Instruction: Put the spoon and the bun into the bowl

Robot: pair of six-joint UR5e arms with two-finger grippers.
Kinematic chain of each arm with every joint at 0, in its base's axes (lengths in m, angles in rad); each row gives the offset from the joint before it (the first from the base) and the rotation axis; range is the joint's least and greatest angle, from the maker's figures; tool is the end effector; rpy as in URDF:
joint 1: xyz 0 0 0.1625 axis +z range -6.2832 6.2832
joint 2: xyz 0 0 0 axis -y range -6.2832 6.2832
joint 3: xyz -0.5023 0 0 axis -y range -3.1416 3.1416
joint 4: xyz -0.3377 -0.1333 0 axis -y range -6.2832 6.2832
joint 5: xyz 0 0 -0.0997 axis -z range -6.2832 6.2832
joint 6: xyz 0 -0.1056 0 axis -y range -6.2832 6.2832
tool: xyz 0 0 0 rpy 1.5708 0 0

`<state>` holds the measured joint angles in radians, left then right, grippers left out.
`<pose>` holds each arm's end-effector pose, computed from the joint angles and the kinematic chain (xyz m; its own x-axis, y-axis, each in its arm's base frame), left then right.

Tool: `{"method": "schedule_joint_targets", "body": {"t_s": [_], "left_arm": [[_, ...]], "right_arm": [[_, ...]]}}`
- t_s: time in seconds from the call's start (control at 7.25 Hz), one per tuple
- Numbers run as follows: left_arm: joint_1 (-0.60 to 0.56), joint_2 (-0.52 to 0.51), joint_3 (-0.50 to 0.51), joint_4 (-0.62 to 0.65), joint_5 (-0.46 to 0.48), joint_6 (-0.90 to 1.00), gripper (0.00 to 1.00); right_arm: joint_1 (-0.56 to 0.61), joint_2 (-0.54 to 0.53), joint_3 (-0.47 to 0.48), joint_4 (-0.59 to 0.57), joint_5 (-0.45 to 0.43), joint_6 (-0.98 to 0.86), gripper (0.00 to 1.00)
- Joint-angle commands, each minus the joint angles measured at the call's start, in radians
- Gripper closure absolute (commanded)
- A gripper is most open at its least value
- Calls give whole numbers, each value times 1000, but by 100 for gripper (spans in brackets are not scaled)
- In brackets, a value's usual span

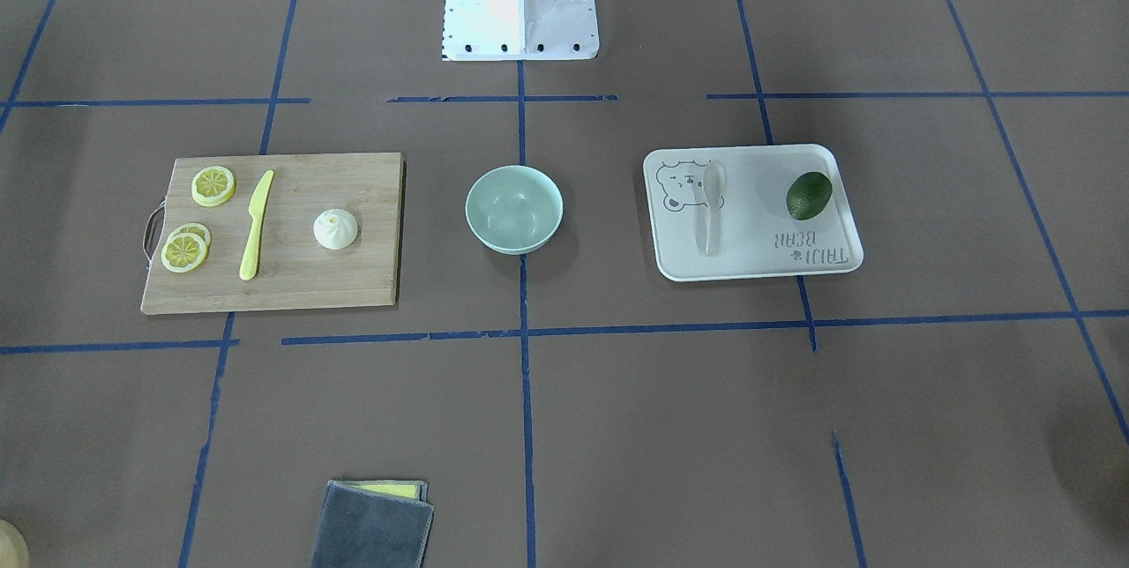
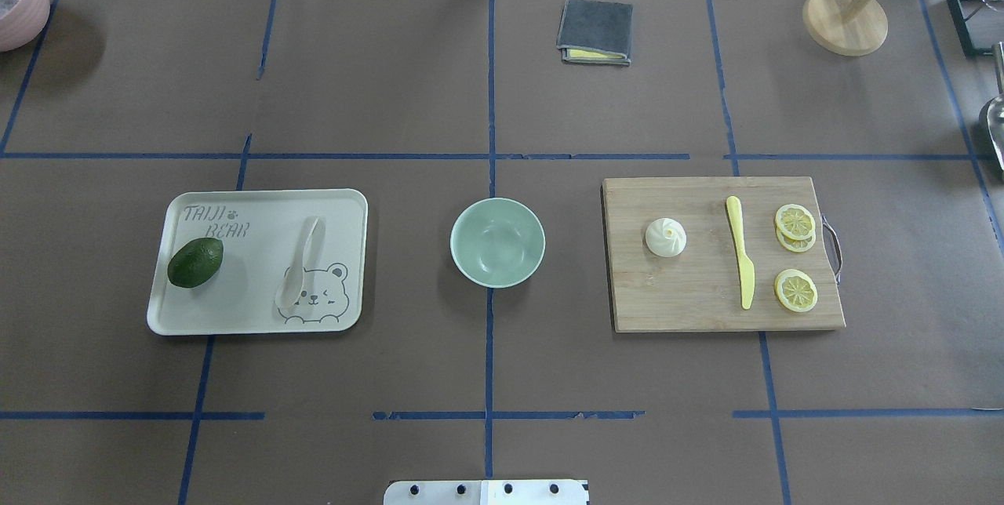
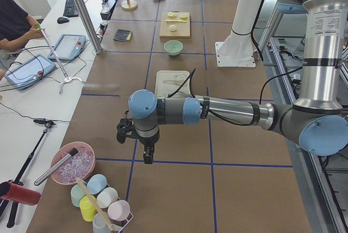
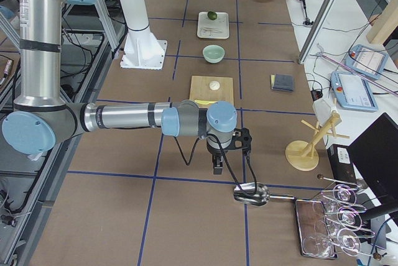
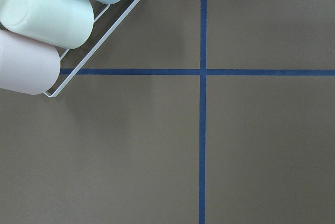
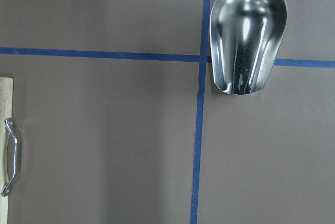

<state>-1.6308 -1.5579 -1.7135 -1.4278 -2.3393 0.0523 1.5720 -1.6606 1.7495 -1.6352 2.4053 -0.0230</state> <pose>-0.0854 -0.4227 0.6983 0.7193 0.0000 -0.6947 0.0224 0.9995 0.0232 0.0555 -0.3927 0.7012 0.6714 -0.0403 0.7400 0.0142 0.9990 0.0415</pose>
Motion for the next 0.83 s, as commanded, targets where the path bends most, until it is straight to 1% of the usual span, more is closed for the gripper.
{"method": "schedule_joint_targets", "body": {"t_s": [0.0, 0.14, 0.28, 0.41, 0.55, 0.69], "left_arm": [[0, -1, -9, -2, 1, 7, 0], [9, -5, -14, -66, 1, 3, 0], [63, -13, -14, -147, 0, -2, 0], [131, -55, -21, -186, 1, -49, 0], [191, -97, -87, -189, 9, -133, 0], [254, -105, -178, -190, 12, -263, 0]], "right_arm": [[0, 2, -5, 1, -3, -2, 0], [0, 2, -5, 5, -3, 0, 0], [0, 7, -1, 11, 0, 2, 0], [-3, 18, 8, 14, 0, -2, 0], [-3, 28, 13, 14, 3, 3, 0], [-3, 53, 18, 14, 11, 11, 0]]}}
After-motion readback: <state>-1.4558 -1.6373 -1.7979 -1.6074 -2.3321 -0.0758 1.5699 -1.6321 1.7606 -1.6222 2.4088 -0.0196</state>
